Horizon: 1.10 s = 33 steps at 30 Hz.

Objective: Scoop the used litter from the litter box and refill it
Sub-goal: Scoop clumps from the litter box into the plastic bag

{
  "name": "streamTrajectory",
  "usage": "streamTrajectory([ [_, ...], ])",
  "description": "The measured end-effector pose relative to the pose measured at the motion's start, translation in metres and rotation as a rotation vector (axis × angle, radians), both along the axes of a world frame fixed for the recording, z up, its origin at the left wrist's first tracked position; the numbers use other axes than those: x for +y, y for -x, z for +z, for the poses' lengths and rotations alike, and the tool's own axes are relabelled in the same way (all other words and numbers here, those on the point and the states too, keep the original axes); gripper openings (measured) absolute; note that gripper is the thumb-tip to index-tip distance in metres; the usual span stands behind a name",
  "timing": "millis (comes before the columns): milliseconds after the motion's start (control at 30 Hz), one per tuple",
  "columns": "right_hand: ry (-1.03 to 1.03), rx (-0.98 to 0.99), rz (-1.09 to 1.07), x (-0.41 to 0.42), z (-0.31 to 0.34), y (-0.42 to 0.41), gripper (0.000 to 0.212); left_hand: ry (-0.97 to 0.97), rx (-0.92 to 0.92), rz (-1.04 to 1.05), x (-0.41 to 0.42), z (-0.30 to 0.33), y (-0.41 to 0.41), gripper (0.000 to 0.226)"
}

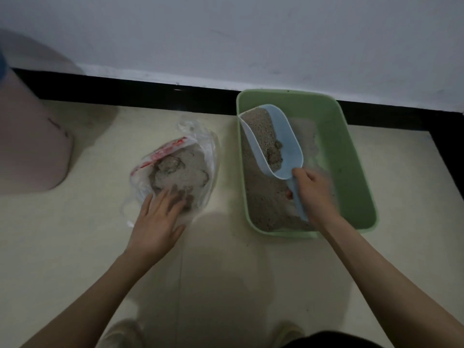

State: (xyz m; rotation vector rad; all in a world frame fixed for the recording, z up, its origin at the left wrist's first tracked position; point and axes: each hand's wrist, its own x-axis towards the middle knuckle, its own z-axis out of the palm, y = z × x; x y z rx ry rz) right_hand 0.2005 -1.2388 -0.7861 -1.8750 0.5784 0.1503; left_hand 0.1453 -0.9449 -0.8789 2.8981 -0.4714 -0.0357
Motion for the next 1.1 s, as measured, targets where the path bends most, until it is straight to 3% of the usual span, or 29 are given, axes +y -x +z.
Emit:
streamTrajectory([
  [100, -0.022, 0.028, 0.124, 0.023, 0.010, 0.003, 0.021, -0.089, 0.024, -0.003, 0.027, -0.008, 0.010, 0.054],
  [200, 0.092, 0.067, 0.272, 0.044, 0.026, 0.007, 0.028, -0.134, -0.103, 0.007, 0.042, 0.002, 0.006, 0.009],
  [300, 0.271, 0.130, 0.452, 0.061, 0.035, 0.002, 0.033, -0.123, -0.150, 0.017, 0.048, 0.015, -0.007, 0.030],
  [533, 0.685, 0.165, 0.778, 0.107, 0.040, -0.022, 0.043, -0.076, -0.262, -0.001, 0.060, 0.029, -0.027, 0.010],
  [767, 1.052, -0.023, 0.879, 0.141, 0.067, -0.035, 0.045, -0.085, -0.292, 0.078, 0.081, 0.045, -0.031, 0.011],
  [1100, 1.266, -0.264, 0.991, 0.148, 0.072, -0.028, 0.034, -0.150, -0.213, 0.118, 0.089, 0.043, -0.025, 0.013],
])
